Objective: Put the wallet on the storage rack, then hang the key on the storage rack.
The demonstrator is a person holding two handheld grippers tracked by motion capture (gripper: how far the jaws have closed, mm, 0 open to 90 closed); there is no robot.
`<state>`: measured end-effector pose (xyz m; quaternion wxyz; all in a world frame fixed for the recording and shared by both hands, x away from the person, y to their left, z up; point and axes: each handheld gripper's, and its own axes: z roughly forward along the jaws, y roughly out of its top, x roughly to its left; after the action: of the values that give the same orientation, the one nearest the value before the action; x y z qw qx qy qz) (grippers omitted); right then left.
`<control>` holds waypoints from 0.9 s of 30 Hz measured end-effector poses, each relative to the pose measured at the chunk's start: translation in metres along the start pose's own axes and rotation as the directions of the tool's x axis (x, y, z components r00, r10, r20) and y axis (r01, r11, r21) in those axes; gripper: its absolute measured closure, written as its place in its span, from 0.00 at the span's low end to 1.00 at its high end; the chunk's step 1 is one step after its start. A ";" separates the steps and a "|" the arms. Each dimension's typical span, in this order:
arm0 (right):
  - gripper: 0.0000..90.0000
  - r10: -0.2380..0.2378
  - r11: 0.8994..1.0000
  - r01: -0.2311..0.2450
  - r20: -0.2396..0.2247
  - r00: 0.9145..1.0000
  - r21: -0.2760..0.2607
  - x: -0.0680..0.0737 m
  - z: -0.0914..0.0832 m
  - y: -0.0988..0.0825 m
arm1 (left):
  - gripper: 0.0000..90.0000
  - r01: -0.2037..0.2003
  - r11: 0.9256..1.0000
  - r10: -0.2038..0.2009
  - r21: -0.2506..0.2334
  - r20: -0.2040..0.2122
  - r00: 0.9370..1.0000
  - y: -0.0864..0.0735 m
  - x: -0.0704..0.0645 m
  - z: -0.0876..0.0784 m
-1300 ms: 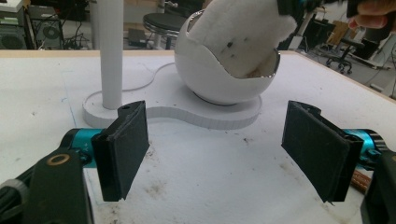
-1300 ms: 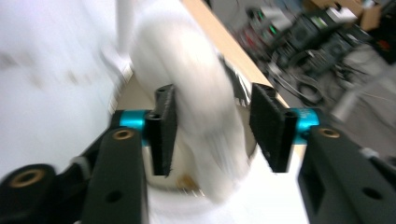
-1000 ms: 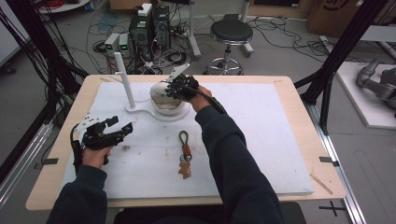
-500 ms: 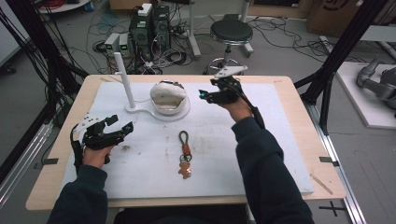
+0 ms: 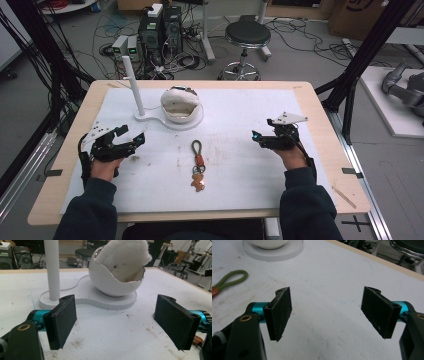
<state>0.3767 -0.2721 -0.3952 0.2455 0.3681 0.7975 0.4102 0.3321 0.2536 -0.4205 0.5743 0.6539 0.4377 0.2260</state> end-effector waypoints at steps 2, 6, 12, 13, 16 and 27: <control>0.28 0.004 1.000 -0.004 0.001 1.000 0.009 -0.002 -0.002 -0.003 | 0.20 0.000 1.000 0.000 0.001 0.006 1.000 0.000 -0.002 0.002; 0.28 0.014 1.000 -0.013 0.017 1.000 -0.022 -0.004 -0.008 -0.003 | 0.20 -0.008 1.000 0.008 0.009 0.016 1.000 -0.001 -0.005 0.006; 0.28 0.038 0.999 -0.037 0.031 0.999 -0.013 -0.005 -0.007 -0.008 | 0.20 0.006 1.000 -0.006 0.011 0.014 1.000 -0.001 -0.003 0.005; 0.28 0.042 0.999 -0.042 0.033 0.999 -0.014 -0.006 -0.008 -0.008 | 0.21 0.005 1.000 -0.005 0.016 0.016 1.000 -0.001 -0.003 0.006; 0.28 0.054 0.998 -0.054 0.041 0.998 -0.012 -0.008 -0.010 -0.010 | 0.21 0.011 1.000 -0.011 0.027 0.020 1.000 -0.001 -0.005 0.007; 0.28 0.076 0.997 -0.076 0.043 0.996 -0.010 -0.010 -0.013 -0.016 | 0.22 0.051 0.998 -0.056 0.038 0.152 0.987 -0.002 -0.042 0.024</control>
<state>0.3680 -0.2925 -0.4008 0.2484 0.4060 0.7756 0.4145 0.3292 0.2054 -0.4197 0.6011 0.6669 0.4134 0.1521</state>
